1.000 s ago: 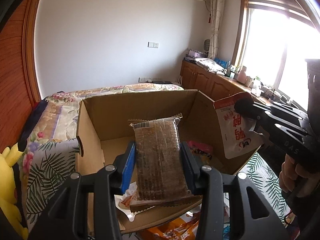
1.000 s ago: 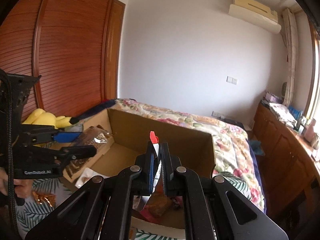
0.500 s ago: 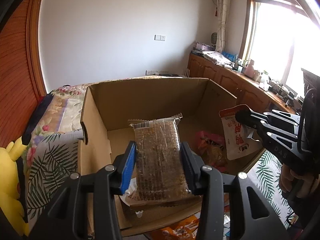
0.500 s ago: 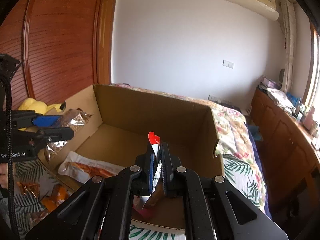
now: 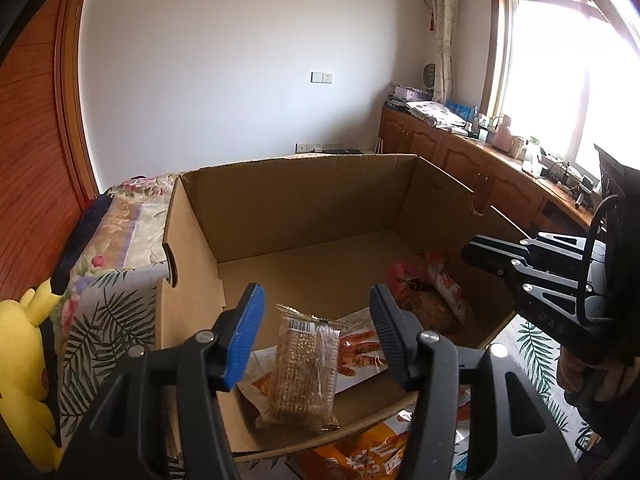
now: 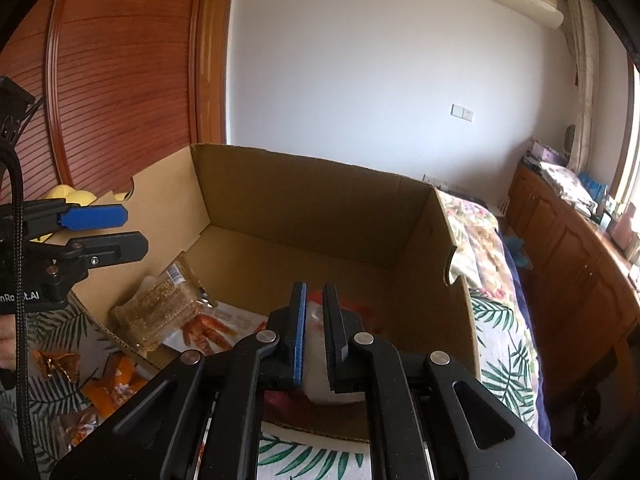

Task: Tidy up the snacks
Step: 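Withdraw the left gripper from the box while the right gripper withdraws too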

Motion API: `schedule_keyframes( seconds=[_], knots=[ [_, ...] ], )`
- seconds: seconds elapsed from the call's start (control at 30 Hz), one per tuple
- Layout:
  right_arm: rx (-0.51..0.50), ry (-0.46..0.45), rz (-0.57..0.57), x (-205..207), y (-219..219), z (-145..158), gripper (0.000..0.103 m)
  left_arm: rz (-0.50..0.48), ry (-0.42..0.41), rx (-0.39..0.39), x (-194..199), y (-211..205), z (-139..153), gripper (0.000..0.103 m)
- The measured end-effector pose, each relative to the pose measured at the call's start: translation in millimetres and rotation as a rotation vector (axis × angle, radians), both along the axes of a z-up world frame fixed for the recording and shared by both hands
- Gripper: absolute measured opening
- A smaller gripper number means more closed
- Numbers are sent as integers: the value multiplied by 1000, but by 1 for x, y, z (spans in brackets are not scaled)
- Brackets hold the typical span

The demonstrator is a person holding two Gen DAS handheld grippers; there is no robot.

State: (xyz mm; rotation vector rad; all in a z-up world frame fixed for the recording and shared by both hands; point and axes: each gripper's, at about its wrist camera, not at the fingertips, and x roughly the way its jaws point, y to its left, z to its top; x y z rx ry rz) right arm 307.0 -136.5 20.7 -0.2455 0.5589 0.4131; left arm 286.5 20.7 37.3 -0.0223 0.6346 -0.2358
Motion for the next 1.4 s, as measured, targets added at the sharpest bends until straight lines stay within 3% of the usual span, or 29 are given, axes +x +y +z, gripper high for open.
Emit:
schedule_keyframes(
  seconds=[0.17,0.33,0.8,1.03,1.4],
  knots=[
    [11,-3,2,-9,1,2,6,-1,-11,15,-8,-2,4,58],
    [24,-20,-11,-23,-2,13,21,0,-31,30,-21,-3,13,62],
    [75,-61,-27,-94,-18,42,39,-29,-88,24,-82,-3,39,73],
    [102,-19,-35,-129,-25,24,47,-59,-62,35,-112,-6,23,73],
    [92,118,-56,-151,-26,-30,51,-84,40,37,-139,-14,-29,73]
  ],
)
